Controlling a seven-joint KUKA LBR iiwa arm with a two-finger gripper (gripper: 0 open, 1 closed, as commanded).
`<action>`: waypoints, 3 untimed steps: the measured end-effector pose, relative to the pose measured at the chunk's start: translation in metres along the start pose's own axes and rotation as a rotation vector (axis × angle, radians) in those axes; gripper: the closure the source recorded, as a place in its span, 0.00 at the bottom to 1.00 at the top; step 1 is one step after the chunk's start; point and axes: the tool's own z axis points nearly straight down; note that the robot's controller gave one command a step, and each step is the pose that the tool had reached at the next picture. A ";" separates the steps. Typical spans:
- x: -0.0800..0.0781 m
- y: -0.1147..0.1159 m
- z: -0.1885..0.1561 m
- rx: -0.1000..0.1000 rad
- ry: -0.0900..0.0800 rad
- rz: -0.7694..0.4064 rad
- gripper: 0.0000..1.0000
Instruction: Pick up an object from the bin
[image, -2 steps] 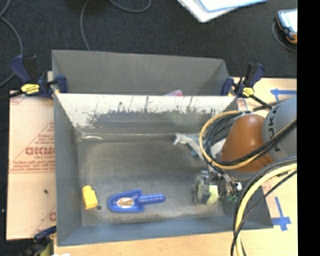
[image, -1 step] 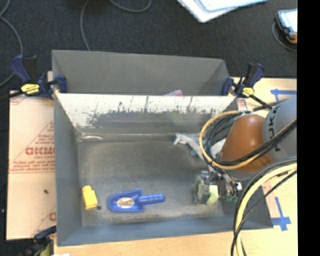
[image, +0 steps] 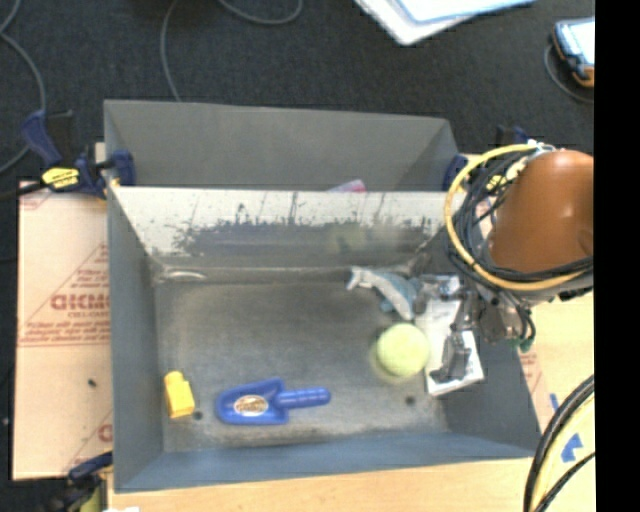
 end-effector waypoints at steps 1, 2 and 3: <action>0.000 0.000 0.001 0.000 0.002 -0.001 0.00; 0.003 -0.011 0.066 0.002 -0.004 -0.158 0.00; -0.025 0.010 0.112 -0.001 -0.002 -0.375 0.00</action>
Offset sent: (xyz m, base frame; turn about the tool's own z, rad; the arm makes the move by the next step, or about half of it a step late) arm -0.0043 -0.0177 -0.1113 -0.2612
